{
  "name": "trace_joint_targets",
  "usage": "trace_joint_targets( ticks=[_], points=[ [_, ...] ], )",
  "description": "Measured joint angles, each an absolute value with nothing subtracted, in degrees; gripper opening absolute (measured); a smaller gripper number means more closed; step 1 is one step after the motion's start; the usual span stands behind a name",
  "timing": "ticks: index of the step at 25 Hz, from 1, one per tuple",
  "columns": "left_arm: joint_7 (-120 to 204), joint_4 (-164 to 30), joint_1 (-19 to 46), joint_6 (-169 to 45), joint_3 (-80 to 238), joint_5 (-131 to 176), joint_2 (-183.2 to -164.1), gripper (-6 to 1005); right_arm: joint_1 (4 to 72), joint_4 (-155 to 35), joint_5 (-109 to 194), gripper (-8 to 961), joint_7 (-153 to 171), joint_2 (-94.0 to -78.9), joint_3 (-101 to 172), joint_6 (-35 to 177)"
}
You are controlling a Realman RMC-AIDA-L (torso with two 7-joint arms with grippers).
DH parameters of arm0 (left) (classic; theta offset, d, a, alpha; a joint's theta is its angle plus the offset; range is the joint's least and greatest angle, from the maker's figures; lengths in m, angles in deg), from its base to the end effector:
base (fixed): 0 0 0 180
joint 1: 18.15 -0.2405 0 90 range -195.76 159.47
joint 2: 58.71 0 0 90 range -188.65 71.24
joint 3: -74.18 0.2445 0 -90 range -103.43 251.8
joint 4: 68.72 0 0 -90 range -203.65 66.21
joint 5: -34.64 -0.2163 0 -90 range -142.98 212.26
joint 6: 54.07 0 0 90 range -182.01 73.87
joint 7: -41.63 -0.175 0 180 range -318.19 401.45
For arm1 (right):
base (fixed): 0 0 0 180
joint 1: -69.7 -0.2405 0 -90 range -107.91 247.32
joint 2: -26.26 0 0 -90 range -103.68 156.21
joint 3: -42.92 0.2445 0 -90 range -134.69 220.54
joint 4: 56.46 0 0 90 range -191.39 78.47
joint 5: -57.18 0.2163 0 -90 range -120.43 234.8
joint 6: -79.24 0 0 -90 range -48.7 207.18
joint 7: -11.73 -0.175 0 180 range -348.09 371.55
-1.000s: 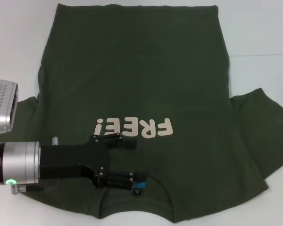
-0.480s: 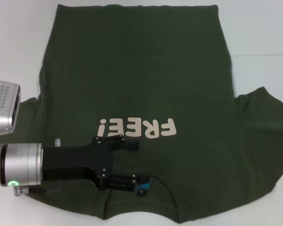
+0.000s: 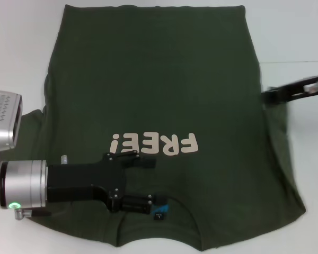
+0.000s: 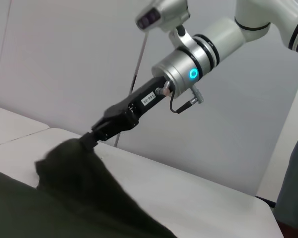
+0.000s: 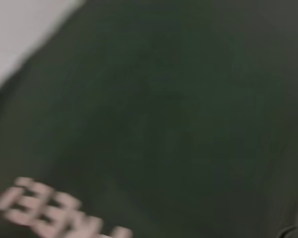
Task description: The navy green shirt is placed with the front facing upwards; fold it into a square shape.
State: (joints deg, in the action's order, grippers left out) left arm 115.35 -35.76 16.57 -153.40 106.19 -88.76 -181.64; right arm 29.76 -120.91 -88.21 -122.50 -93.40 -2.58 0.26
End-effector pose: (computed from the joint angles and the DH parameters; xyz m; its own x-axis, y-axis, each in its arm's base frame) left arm -0.2111 0.3095 -0.0544 0.7816 0.3145 0.5388 0.3373 -0.9395 0.0592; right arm 0.2178 0.4244 0.0427 0.6456 -0.7113 -0.2780 -0.7439 -0.5035 -0.4394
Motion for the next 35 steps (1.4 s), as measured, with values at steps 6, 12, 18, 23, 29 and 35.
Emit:
trace_joint_targets(
  ticks=[6,12,18,23,29,35],
  points=[
    [115.36,-35.7,16.57,-153.38,106.1,-88.76,-181.57,935,30.14,-116.46,-81.52,20,-119.98,-93.48,-12.1,4.07],
    [115.21,-35.75,16.57,-153.34,106.05,-88.76,-181.49,935,29.73,-112.43,-80.34,21,-119.32,-93.57,-16.09,7.16],
    [115.09,-35.77,16.57,-153.24,105.98,-88.76,-181.38,935,29.48,-110.93,-77.48,21,-118.32,-93.62,-16.41,8.86],
    [115.04,-35.77,16.62,-153.21,105.98,-88.76,-181.38,935,28.53,-110.22,-76.86,20,-118.26,-93.73,-16.99,10.11],
    [114.95,-35.71,16.46,-153.12,106.0,-88.76,-181.4,935,26.26,-105.81,-77.13,49,-118.23,-93.61,-17.74,11.14],
    [114.93,-35.72,15.94,-152.84,106.0,-88.76,-181.52,935,27.03,-106.27,-76.27,94,-116.25,-93.53,-17.9,11.73]
  ],
)
